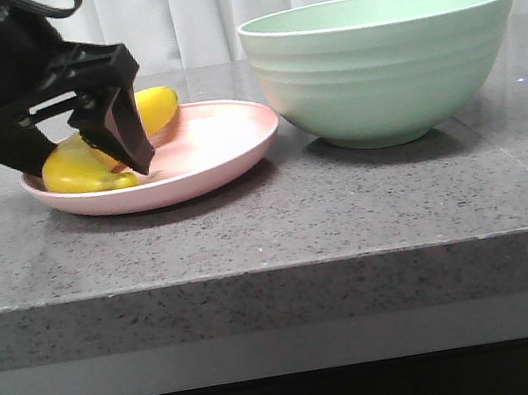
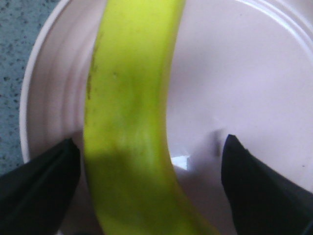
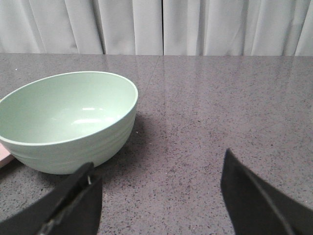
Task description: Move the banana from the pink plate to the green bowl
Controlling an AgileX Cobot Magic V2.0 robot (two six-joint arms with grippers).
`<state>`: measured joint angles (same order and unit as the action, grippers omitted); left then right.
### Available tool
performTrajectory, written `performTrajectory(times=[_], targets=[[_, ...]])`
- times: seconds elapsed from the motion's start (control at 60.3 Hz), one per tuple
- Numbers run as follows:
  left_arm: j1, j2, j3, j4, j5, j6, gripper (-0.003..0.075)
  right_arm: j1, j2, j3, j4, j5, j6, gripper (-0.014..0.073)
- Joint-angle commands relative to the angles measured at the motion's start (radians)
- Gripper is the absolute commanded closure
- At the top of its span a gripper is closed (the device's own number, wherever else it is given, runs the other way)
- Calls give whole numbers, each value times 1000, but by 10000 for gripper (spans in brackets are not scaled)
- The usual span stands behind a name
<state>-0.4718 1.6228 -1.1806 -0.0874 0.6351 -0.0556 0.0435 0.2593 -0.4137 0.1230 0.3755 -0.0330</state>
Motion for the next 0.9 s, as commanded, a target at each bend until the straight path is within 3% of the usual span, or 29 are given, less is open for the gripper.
performTrajectory(times=[0.0,0.133,0.464,0.647,0.879], targets=[[-7,-33,-31,-11,-37,1,136,-5,18,-38,6,-74,-5,62],[-7,-33,-31,-11,-37,1,215,-5,18,-38,6,-74,-5,62],[-7,-40,-31,-11,-119,1,628,-5,18,-38,6,-74,-5,62],[-7,-131,-31,-3,-132,1,652,-4,24,-51,42,-20,-5,64],[-56,-313,-28,2,-16,46,652,-4,173,-147,264,108,-5,64]])
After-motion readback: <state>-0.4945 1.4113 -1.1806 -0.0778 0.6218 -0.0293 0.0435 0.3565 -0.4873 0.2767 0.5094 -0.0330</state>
